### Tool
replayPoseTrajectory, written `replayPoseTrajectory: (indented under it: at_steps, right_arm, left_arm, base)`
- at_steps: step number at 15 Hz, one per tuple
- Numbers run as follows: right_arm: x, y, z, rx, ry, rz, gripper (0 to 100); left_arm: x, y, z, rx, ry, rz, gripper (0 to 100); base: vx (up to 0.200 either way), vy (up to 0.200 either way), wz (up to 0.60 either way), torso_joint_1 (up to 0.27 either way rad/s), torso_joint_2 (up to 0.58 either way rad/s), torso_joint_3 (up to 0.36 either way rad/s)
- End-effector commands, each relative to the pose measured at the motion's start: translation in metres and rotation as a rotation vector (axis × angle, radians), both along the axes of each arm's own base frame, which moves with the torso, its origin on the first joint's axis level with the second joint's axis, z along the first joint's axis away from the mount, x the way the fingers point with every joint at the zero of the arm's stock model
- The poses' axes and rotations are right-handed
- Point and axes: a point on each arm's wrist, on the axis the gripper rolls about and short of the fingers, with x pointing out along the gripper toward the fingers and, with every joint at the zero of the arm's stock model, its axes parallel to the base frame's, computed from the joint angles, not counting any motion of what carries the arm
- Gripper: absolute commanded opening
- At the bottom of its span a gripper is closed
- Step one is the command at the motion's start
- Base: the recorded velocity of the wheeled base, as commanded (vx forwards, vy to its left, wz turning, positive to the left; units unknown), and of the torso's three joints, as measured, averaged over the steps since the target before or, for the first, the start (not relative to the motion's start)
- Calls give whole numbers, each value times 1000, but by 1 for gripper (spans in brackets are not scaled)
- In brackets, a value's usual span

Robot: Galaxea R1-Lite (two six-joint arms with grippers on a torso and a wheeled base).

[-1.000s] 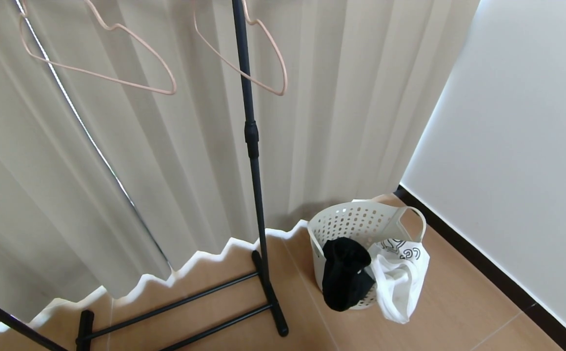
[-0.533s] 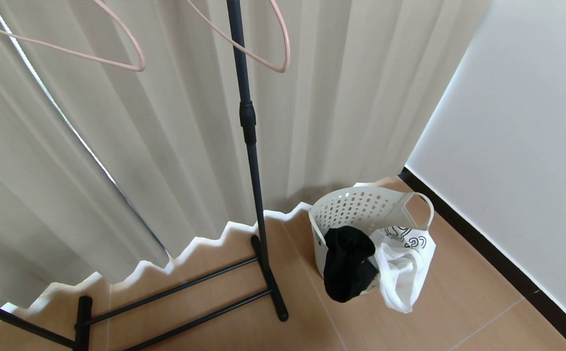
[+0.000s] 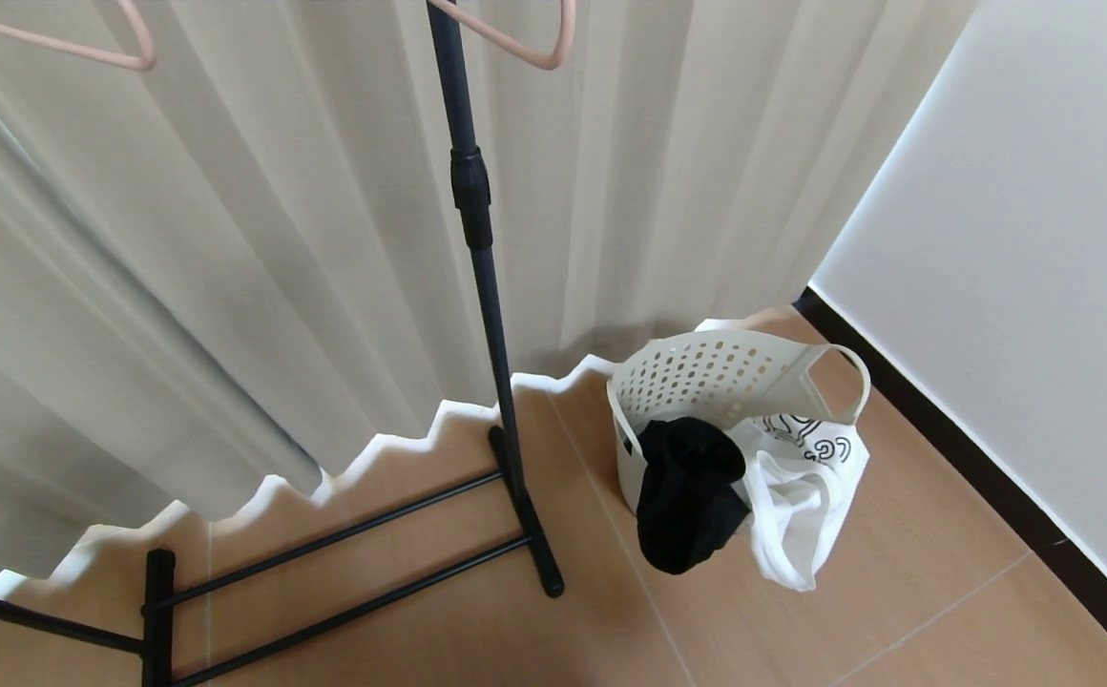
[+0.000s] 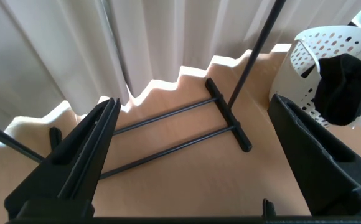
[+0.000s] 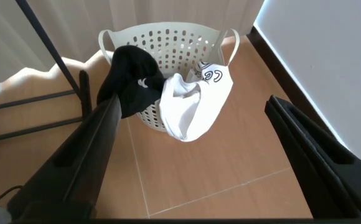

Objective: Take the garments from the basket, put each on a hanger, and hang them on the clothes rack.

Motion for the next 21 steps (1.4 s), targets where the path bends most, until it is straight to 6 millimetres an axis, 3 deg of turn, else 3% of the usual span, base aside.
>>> replayPoseTrajectory:
  at_steps: [1,15,17,19,21]
  right_arm:
    - [0,0,0,-1,1,0,100]
    - [0,0,0,0,1,-3,100]
    - [3,0,2,-69,80,20,100]
    - [29,1,22,-127,334,113,100]
    - [83,8,54,-138,429,155,100]
  left_arm:
    - [0,0,0,-2,0,0,100]
    - [0,0,0,-2,0,0,100]
    - [0,0,0,-2,0,2,100]
    - [0,0,0,-3,0,2,100]
    - [0,0,0,-3,0,6,100]
  base:
    - [0,0,0,7,-2,-198]
    - [0,0,0,4,3,-200]
    - [0,0,0,5,0,-205]
    - [0,0,0,0,0,-115]
    - [0,0,0,0,0,0]
